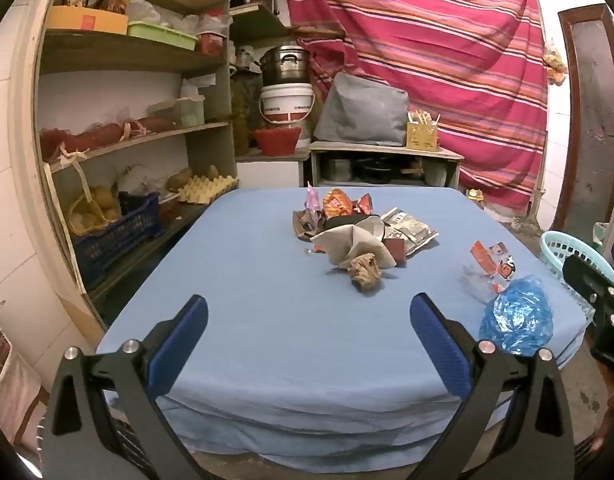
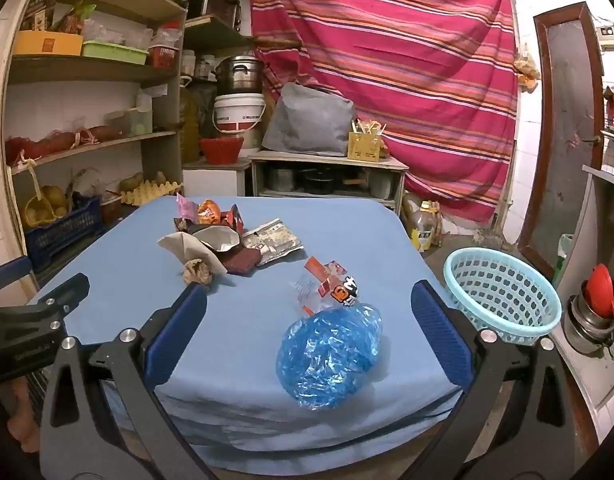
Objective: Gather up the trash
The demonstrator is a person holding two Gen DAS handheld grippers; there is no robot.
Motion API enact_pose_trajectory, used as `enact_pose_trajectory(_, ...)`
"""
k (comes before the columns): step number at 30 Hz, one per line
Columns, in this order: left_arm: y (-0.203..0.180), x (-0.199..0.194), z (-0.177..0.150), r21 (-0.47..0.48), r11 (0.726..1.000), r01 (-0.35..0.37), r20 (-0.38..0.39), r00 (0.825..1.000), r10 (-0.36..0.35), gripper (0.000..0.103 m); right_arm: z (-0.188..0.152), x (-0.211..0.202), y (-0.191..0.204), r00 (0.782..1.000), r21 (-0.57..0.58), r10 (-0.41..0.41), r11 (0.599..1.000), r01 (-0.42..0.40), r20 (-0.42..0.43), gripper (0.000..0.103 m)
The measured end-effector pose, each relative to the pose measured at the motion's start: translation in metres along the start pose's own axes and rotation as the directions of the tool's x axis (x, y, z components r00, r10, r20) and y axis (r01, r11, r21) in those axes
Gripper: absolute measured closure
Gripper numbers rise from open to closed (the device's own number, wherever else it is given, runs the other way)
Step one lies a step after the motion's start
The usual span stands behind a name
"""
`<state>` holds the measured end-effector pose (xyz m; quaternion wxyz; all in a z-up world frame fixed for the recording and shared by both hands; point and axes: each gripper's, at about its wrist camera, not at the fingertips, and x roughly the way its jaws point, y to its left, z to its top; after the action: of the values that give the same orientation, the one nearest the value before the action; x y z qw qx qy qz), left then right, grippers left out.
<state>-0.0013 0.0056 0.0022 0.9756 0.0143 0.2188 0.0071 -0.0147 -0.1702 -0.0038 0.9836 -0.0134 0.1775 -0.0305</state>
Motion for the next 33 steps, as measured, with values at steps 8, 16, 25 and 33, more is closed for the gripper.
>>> enact_pose_trajectory(8, 0.0023, -0.0005, 0.0008, -0.005, 1.0, 0.0, 0.004, 1.0, 0.0, 0.004, 0.0019, 0.0005, 0.0011, 1.0, -0.006, -0.006, 1.0, 0.006, 0.005, 0.004)
enact_pose_trajectory(16, 0.0037, -0.0021, 0.0032, -0.005, 1.0, -0.006, 0.012, 1.0, 0.006, 0.004, 0.0025, 0.0001, 0.0012, 1.0, -0.009, -0.007, 1.0, 0.007, 0.006, 0.004)
enact_pose_trajectory(25, 0.0037, -0.0031, 0.0038, -0.005, 1.0, -0.007, 0.015, 1.0, 0.007, 0.004, 0.0016, -0.0007, -0.0008, 1.0, -0.009, -0.008, 1.0, 0.008, 0.007, 0.004)
enact_pose_trajectory(33, 0.0037, -0.0038, 0.0037, -0.006, 1.0, -0.005, 0.016, 1.0, 0.005, 0.004, 0.0008, -0.0004, -0.0003, 1.0, -0.011, -0.009, 1.0, 0.01, 0.008, 0.004)
